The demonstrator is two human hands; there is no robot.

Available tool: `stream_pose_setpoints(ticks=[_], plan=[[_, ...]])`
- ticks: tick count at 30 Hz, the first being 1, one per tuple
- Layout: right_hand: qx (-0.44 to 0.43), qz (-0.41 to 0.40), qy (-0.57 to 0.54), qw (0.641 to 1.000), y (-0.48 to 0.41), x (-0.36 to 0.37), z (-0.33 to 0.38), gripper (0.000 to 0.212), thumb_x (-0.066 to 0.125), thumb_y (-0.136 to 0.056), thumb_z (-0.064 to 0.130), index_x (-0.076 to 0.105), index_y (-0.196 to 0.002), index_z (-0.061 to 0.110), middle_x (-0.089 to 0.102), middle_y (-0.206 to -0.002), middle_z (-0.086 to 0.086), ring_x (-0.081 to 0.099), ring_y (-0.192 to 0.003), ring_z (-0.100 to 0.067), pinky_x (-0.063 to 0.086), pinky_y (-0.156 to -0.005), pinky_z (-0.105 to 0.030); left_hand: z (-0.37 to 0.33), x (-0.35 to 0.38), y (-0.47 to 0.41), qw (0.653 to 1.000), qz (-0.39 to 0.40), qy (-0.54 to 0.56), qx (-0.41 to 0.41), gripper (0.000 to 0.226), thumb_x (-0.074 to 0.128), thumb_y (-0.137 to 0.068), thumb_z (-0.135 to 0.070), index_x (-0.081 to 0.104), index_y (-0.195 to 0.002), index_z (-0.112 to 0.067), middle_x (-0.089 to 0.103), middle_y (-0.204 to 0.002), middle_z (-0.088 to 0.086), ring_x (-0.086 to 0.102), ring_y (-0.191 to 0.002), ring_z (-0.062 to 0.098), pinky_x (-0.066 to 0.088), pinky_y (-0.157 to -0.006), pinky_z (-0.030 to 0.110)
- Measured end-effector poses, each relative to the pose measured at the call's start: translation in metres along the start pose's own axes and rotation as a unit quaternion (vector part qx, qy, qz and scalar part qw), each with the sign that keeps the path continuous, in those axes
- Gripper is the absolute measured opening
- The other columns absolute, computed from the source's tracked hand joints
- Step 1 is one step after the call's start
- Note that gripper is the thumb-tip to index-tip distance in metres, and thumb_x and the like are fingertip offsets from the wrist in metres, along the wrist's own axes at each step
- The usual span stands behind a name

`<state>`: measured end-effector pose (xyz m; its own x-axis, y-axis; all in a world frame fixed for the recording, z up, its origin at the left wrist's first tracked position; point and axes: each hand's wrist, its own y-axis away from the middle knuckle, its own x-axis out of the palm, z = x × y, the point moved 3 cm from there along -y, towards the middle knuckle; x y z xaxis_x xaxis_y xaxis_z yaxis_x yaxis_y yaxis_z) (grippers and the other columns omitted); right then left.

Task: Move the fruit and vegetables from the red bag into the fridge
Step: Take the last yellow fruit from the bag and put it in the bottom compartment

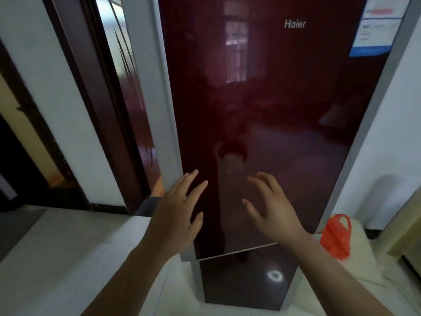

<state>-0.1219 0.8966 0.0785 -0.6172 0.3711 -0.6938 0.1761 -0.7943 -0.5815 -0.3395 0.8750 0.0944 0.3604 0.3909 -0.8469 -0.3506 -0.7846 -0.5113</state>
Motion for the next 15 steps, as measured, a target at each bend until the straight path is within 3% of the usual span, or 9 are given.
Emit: stream_pose_setpoints(ticks=[3, 6, 11, 15], plan=[[-0.021, -0.021, 0.041, 0.999, -0.033, 0.009, -0.03, 0.055, 0.059, -0.087, 0.03, 0.043, -0.137, 0.014, 0.027, -0.15, -0.003, 0.026, -0.138, -0.019, 0.032, -0.106, -0.032, 0.027, 0.022, -0.038, 0.998, 0.006, -0.066, -0.021, 0.083, 0.068, -0.077, -0.029, 0.021, -0.145, -0.024, 0.013, -0.156, 0.006, 0.016, -0.143, 0.025, 0.029, -0.109, 0.045], [-0.024, -0.001, 0.082, 0.996, -0.063, 0.021, -0.058, 0.064, 0.059, -0.088, 0.033, 0.033, -0.143, 0.015, 0.01, -0.157, -0.001, 0.009, -0.144, -0.021, 0.021, -0.113, -0.04, 0.048, 0.041, -0.078, 0.992, 0.008, -0.122, -0.041, 0.09, 0.069, -0.074, -0.037, 0.018, -0.147, -0.022, 0.01, -0.156, 0.011, 0.013, -0.142, 0.031, 0.03, -0.107, 0.051], [0.008, 0.063, 0.142, 0.988, -0.095, 0.044, -0.091, 0.073, 0.053, -0.089, 0.04, 0.016, -0.148, 0.019, -0.016, -0.156, 0.006, -0.015, -0.143, -0.018, 0.01, -0.114, -0.049, 0.083, 0.073, -0.127, 0.986, 0.032, -0.142, -0.08, 0.095, 0.068, -0.075, -0.04, 0.011, -0.148, -0.022, 0.006, -0.157, 0.009, 0.012, -0.143, 0.031, 0.03, -0.106, 0.053], [0.008, 0.082, 0.161, 0.984, -0.101, 0.057, -0.095, 0.081, 0.052, -0.087, 0.042, 0.004, -0.149, 0.023, -0.022, -0.155, 0.002, -0.023, -0.141, -0.023, 0.002, -0.11, -0.052, 0.101, 0.088, -0.133, 0.987, 0.045, -0.136, -0.069, 0.099, 0.068, -0.075, -0.038, 0.003, -0.148, -0.023, -0.006, -0.157, 0.008, 0.003, -0.144, 0.031, 0.036, -0.105, 0.053]])
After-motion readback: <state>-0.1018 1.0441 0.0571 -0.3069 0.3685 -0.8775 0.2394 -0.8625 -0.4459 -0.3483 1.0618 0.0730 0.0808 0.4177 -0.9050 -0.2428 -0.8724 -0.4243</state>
